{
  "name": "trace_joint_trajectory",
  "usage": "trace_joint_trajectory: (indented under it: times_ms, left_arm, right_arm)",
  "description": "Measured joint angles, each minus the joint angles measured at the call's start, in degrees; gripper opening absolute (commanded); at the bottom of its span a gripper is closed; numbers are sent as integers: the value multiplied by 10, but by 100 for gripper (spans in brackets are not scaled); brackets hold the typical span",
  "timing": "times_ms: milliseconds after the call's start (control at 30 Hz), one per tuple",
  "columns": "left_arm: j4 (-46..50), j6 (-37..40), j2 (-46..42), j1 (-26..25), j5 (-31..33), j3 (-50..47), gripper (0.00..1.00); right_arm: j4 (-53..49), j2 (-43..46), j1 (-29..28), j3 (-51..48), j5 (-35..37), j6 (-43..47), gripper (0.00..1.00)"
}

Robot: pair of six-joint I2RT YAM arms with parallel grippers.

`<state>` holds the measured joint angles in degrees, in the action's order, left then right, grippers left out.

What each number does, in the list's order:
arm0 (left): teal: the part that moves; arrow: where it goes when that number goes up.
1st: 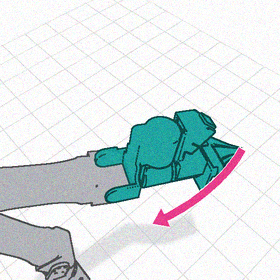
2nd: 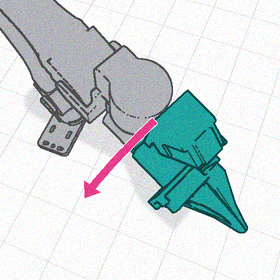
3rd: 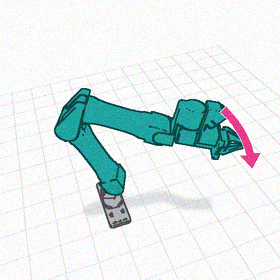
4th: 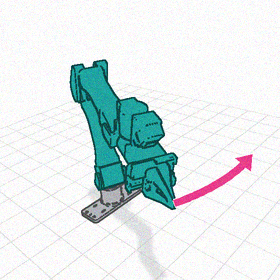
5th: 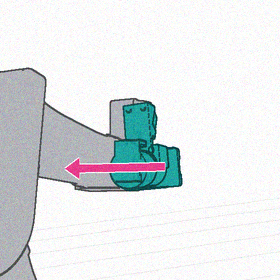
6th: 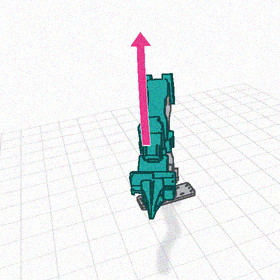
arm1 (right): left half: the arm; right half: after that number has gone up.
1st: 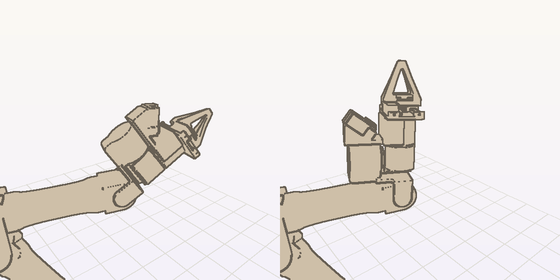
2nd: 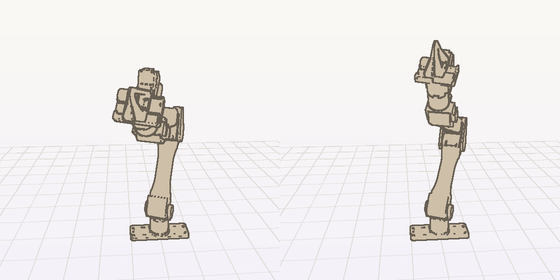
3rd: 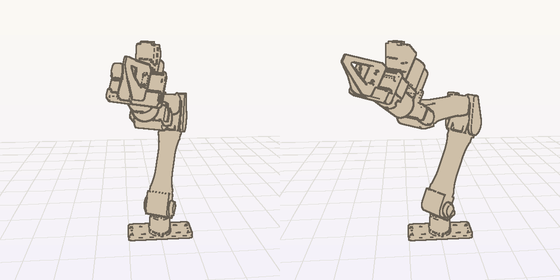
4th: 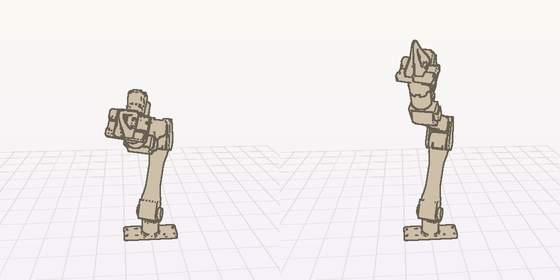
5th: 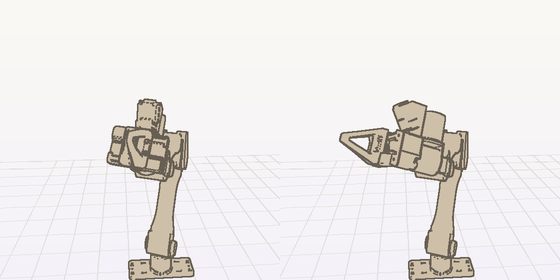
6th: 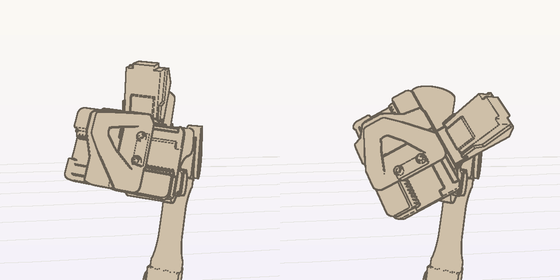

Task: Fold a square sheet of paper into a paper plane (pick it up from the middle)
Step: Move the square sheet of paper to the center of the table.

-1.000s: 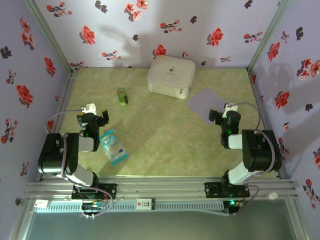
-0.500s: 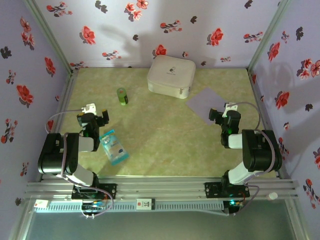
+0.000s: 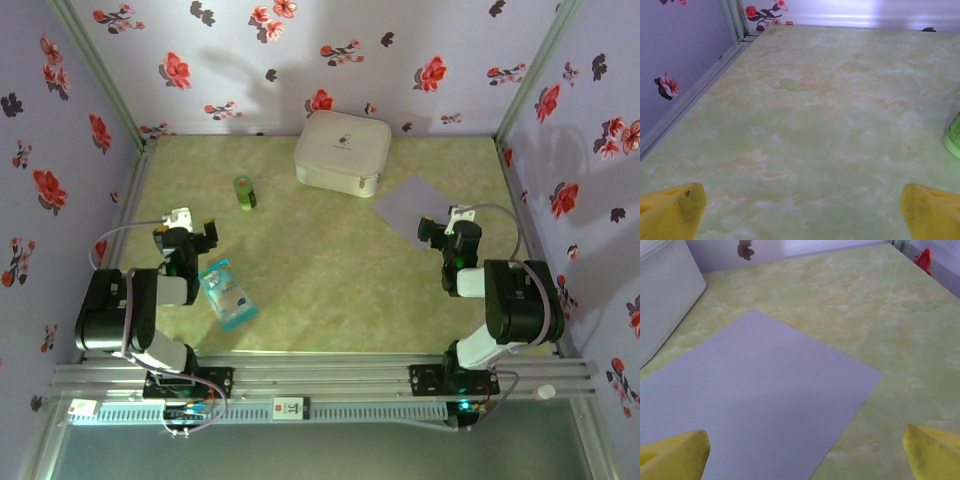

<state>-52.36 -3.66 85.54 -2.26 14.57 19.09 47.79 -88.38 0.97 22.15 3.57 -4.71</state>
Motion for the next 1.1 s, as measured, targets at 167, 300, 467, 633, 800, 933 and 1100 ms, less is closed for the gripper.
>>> trace_joint_trajectory:
  times_ms: [167,300,467,633,800,933,1100]
  left_arm:
    - [101,-12,-117,3,0,11,100]
    - [157,-43,-195,4,0,24,100]
    - [245,-109,-268,7,-14,42,100]
    - [283,-202,-325,21,-89,42,100]
    - [292,-300,-312,37,-214,42,100]
    - [320,-337,-270,14,-291,55,100]
    - [389,-330,-241,-68,-313,107,100]
  right_arm:
    - [-121,51,3,49,0,-20,99]
    - [-235,75,11,131,-13,-55,99]
    - [-386,80,17,215,-47,-131,99]
    - [-449,39,33,270,-160,-205,99]
    - [-447,-35,35,277,-268,-286,88]
    - [-444,-104,35,292,-327,-330,83]
    - [-454,-138,31,306,-349,-347,81]
